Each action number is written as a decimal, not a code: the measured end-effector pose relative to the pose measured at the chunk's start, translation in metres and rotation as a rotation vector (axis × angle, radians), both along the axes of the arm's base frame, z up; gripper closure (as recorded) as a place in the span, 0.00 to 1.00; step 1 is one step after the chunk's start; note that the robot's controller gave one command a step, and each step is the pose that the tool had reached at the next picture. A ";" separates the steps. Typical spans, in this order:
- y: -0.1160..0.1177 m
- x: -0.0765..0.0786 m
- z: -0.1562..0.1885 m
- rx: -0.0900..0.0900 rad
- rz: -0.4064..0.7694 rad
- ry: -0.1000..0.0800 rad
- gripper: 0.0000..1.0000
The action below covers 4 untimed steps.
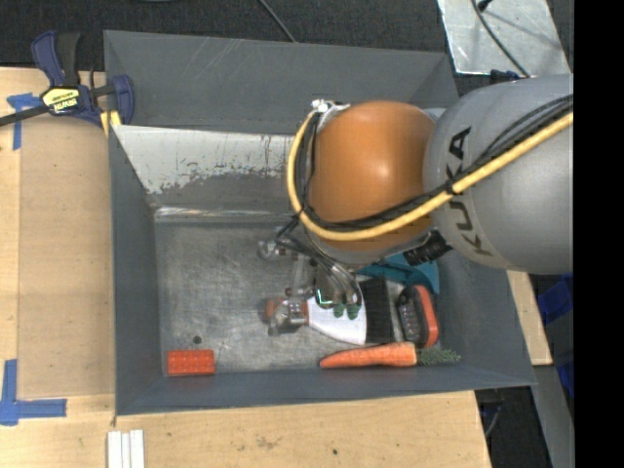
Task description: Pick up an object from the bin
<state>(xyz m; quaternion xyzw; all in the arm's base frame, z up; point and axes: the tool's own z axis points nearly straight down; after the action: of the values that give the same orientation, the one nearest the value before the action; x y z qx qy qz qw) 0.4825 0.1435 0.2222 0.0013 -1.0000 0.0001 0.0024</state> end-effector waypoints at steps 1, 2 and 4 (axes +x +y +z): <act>-0.001 0.002 0.003 0.001 -0.003 -0.007 0.00; -0.032 0.018 -0.058 0.002 -0.091 -0.011 0.00; -0.073 0.036 -0.147 -0.004 -0.117 -0.002 0.00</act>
Offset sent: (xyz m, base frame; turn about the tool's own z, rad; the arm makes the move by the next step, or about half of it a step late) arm 0.0403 -0.0797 -0.1522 0.2265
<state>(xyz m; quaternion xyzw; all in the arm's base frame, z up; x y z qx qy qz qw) 0.5185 0.0702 0.0748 -0.0573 -0.9984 0.0019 0.0013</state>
